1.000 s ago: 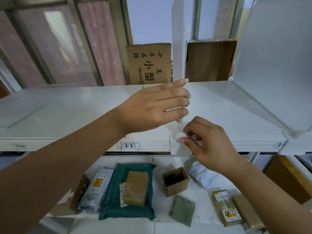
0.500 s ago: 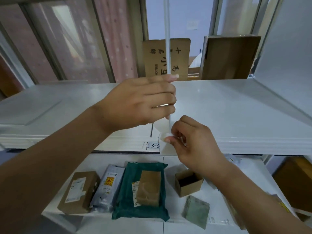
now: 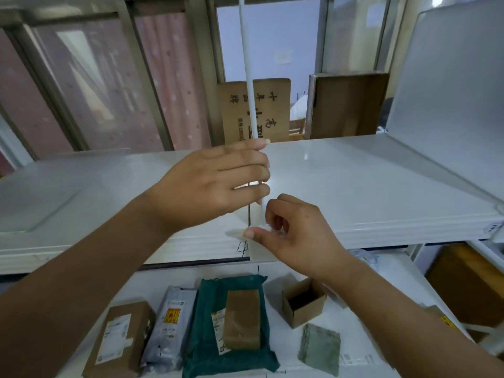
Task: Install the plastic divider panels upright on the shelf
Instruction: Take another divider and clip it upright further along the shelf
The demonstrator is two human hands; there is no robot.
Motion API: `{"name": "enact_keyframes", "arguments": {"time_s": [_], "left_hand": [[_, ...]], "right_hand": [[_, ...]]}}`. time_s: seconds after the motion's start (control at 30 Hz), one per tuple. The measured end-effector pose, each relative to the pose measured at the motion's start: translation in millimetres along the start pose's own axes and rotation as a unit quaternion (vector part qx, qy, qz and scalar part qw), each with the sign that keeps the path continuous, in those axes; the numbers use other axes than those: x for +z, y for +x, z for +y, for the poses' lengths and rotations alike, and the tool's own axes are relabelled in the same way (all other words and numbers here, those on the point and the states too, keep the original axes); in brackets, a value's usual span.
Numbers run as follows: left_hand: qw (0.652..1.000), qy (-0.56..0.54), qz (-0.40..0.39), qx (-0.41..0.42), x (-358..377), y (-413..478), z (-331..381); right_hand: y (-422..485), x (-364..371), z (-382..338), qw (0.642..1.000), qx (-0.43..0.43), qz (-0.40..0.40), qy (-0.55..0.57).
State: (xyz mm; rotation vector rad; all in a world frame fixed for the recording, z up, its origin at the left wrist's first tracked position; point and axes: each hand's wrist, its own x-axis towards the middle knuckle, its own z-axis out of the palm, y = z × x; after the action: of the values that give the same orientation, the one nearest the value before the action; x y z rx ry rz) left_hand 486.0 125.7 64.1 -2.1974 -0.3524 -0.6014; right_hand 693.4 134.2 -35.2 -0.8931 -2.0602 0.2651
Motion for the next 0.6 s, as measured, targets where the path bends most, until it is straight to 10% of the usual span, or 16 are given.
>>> {"name": "enact_keyframes", "arguments": {"time_s": [0.37,0.6], "left_hand": [[0.997,0.005,-0.025,-0.068,19.6,-18.7,23.2],[0.994,0.028,-0.053,-0.088,14.5,-21.3,33.0]], "right_hand": [[-18.2,24.3,-15.2,0.978,0.087,0.105,-0.160],[-13.6,6.9,-25.0,0.992,0.112,0.064,-0.001]]}}
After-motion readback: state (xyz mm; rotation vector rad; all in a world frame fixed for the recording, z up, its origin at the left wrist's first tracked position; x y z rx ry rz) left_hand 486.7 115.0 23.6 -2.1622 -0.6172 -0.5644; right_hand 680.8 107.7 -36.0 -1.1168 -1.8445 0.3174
